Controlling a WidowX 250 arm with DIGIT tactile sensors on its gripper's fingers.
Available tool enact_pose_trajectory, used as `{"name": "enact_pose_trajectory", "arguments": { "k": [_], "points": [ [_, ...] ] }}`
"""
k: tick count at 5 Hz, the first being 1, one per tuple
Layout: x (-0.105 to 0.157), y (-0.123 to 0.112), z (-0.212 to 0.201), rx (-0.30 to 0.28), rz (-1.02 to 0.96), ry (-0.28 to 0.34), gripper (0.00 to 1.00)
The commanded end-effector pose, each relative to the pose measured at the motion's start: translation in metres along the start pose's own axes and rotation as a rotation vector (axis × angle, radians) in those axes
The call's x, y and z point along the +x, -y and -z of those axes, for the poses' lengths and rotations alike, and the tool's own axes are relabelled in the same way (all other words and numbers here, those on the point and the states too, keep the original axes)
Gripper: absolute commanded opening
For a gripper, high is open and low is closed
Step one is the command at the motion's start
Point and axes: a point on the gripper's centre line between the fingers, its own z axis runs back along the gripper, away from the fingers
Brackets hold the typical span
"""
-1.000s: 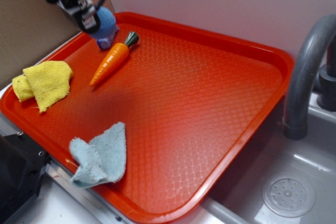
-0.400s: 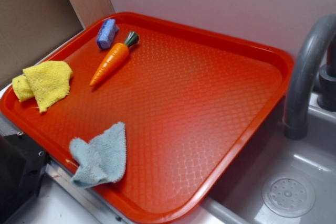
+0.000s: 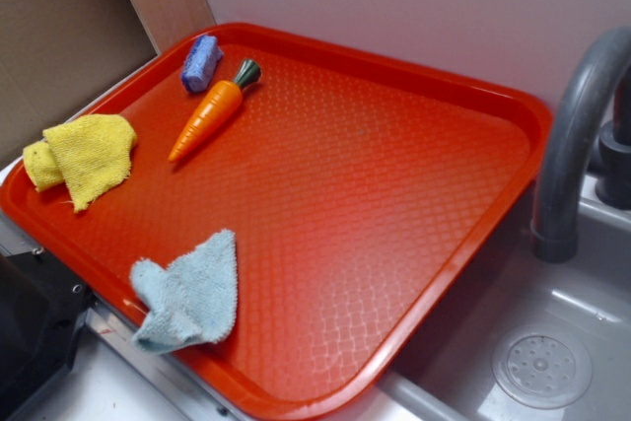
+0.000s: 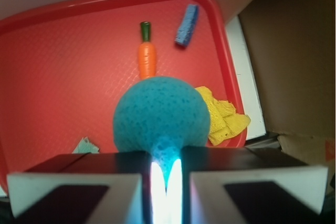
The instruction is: Grab the blue ball.
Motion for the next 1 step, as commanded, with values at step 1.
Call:
{"name": "enact_pose_trajectory", "arguments": {
  "k": [1],
  "points": [
    [-0.0010, 0.0126, 0.0042, -0.017, 0.023, 0.053, 0.00]
  ]
}}
